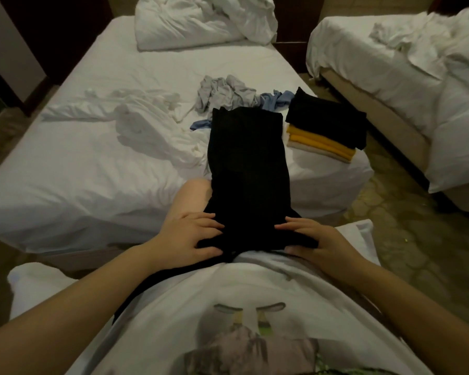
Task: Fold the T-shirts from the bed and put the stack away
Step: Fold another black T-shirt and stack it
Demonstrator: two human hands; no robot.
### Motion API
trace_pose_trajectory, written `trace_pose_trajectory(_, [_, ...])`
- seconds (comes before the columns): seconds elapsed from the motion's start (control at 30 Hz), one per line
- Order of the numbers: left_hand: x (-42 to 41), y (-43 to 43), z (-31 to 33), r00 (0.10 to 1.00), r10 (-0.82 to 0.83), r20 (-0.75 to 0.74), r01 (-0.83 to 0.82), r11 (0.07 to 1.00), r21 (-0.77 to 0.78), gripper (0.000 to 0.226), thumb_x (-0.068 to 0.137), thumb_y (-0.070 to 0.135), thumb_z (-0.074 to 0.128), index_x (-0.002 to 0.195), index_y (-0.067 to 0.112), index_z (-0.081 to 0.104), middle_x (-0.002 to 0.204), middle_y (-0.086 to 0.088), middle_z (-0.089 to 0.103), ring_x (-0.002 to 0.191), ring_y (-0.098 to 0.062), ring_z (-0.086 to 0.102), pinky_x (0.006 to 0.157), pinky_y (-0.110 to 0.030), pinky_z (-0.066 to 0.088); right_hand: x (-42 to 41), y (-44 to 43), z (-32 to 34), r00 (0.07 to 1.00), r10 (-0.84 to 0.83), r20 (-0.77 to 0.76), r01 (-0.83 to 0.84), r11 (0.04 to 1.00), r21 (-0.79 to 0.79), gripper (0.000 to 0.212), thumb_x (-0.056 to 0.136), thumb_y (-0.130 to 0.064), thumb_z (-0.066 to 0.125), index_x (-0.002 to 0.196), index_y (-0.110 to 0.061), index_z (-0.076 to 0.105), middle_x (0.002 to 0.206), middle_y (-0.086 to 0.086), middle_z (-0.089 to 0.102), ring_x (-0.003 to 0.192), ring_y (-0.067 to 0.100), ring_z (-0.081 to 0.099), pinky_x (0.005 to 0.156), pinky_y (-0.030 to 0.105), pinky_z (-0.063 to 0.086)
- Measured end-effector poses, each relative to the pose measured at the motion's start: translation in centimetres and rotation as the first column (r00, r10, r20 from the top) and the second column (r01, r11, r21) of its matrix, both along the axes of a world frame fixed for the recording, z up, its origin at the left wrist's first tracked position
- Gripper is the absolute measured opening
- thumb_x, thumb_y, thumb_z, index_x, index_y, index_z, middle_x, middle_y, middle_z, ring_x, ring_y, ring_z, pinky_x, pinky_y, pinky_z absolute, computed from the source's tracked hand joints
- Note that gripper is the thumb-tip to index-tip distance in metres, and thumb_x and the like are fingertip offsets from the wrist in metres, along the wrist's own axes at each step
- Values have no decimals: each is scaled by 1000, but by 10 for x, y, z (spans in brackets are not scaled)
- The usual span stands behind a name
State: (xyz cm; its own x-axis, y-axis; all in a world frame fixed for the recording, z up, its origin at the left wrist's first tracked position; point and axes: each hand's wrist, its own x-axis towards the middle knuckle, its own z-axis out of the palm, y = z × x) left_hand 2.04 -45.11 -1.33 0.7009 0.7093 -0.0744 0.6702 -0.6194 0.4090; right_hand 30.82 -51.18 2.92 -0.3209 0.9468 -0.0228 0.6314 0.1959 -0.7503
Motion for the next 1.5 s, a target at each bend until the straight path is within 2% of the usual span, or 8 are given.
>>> trace_pose_trajectory(0.23, [8,-3,11,998,21,-57,-20,1000,18,93,62,87,28,129,28,54,137,14,47,135,-5,29,112,-28,18,-5,18,13,926,-325,-192,240,900,-365,21,86,-27,63,71,-14,70,65,-1,69,67,16,65,62,17,47])
trace_pose_trajectory(0.53, [7,11,-1,953,139,269,-97,982,-164,35,88,37,49,104,13,69,102,5,70,95,-9,63,86,-32,49,6,20,12,869,-406,-282,242,847,-473,19,88,-13,61,73,-23,69,63,-10,70,65,7,66,62,14,51])
trace_pose_trajectory(0.77, [2,18,36,919,211,332,-86,931,-354,10,82,57,56,89,59,63,96,28,66,93,3,61,81,-7,42,10,36,54,977,-139,-163,36,856,-517,18,93,-13,55,82,-25,63,50,-16,60,49,-5,56,50,8,41])
trace_pose_trajectory(0.93, [-1,33,31,939,225,261,-85,885,-458,56,90,10,59,82,65,61,94,35,65,94,13,58,85,-3,38,16,43,69,986,-14,-168,-81,834,-546,16,94,-11,53,106,-14,62,47,-14,57,41,-3,52,43,7,38])
trace_pose_trajectory(1.13, [6,48,43,945,270,187,-104,786,-610,10,67,57,70,76,57,67,84,28,69,88,9,60,87,-10,41,29,64,65,984,-15,-180,-87,833,-547,14,92,-11,55,86,-20,64,58,-13,65,54,-1,61,54,11,46])
trace_pose_trajectory(1.23, [10,75,51,931,233,279,-22,803,-596,69,60,72,62,93,12,72,92,-11,69,92,-22,64,89,-37,48,38,92,63,976,-110,-186,-7,845,-535,5,89,-17,59,90,-18,65,70,-5,69,65,9,68,59,19,52])
trace_pose_trajectory(1.33, [14,108,66,919,300,255,-26,693,-721,54,72,48,71,98,2,65,94,-18,64,93,-27,59,81,-25,48,46,131,62,979,-147,-140,57,861,-506,4,87,-20,62,91,-20,63,78,-3,68,66,6,68,59,17,52])
trace_pose_trajectory(1.5, [26,171,62,892,396,216,38,411,-911,61,31,61,87,79,25,76,82,4,72,80,-9,69,67,-19,53,58,211,60,989,-104,-108,40,875,-482,11,87,-15,62,94,-24,64,83,-1,67,64,5,66,59,14,52])
